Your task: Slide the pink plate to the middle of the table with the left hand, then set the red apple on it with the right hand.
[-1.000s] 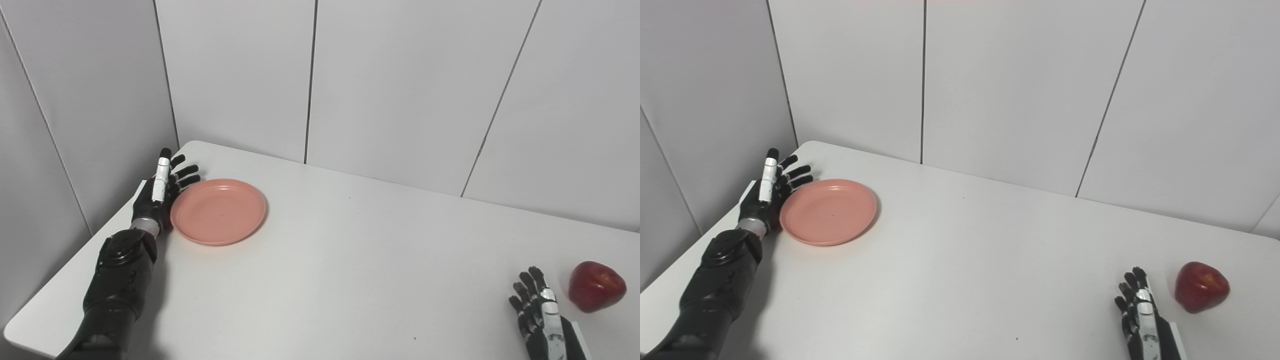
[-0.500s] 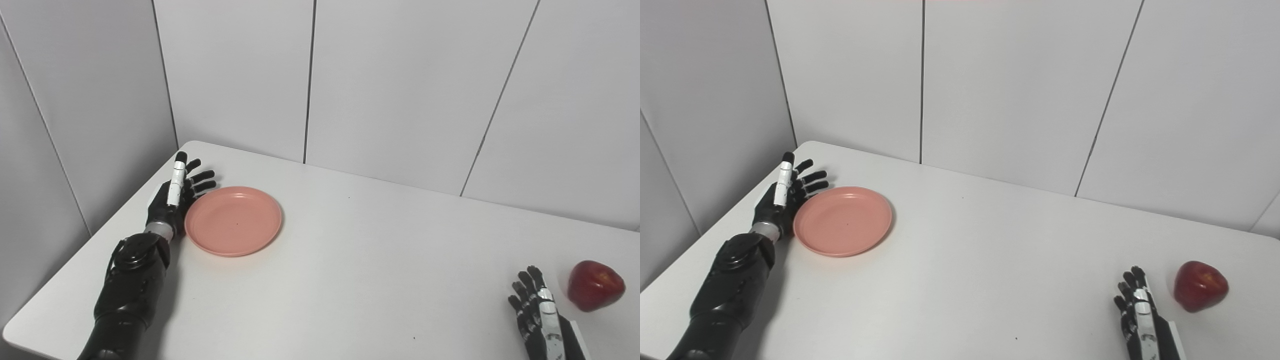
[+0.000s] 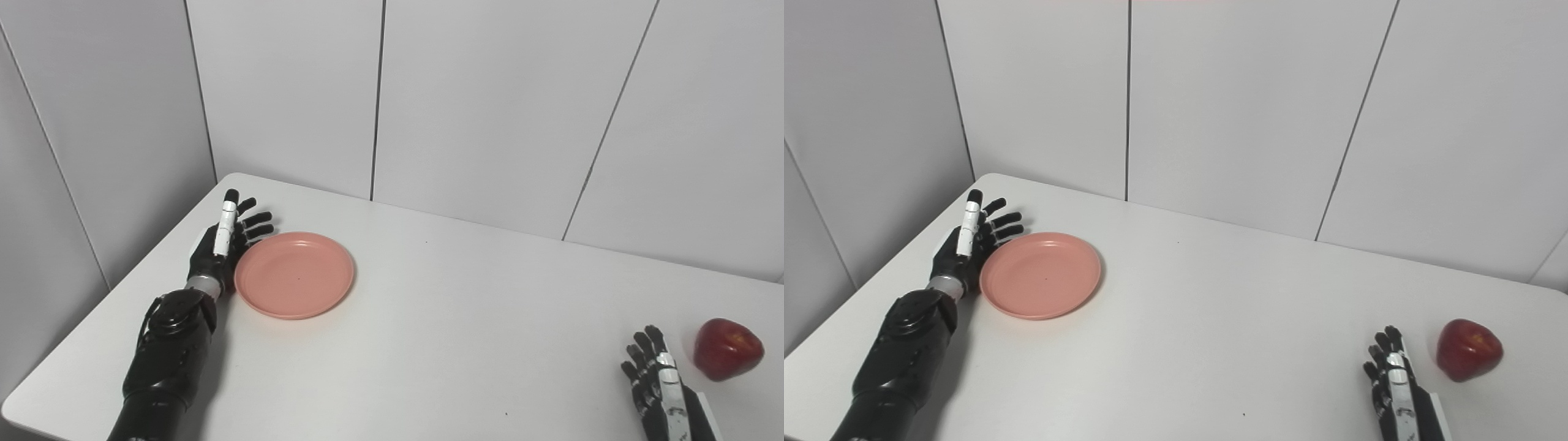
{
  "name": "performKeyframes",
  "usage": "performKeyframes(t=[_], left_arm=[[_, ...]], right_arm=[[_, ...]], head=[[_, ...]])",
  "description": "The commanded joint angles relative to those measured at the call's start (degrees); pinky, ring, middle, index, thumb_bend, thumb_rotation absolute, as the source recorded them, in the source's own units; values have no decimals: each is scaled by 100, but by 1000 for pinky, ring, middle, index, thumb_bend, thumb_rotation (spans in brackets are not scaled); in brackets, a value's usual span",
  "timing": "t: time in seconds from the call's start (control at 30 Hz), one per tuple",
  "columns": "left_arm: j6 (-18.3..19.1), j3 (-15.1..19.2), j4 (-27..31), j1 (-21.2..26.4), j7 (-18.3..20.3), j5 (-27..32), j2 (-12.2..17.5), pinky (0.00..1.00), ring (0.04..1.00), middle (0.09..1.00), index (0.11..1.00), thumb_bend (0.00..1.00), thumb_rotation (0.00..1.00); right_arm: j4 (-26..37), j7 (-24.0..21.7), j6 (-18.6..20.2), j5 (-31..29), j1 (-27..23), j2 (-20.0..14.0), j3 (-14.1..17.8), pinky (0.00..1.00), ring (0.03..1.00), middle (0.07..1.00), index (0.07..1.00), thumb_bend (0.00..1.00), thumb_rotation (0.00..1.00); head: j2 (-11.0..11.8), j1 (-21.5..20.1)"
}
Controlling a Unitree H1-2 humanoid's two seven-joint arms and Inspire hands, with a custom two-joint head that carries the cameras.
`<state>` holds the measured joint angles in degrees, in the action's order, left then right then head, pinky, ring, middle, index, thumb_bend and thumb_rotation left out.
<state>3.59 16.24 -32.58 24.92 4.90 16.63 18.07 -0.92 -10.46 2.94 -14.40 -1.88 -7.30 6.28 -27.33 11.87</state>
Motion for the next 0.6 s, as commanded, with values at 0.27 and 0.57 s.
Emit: performKeyframes(t=[0.27,0.57], left_arm=[[182,-170,175,-5,-14,-89,-193,683,732,748,837,828,971],[113,-192,92,34,90,-38,-267,674,750,772,849,845,974]], right_arm=[[-116,-17,-170,-37,166,134,-49,1000,990,977,982,792,862],[-113,-23,-174,-22,159,137,-65,1000,990,981,986,793,854]], head=[[-14,-13],[-16,-20]])
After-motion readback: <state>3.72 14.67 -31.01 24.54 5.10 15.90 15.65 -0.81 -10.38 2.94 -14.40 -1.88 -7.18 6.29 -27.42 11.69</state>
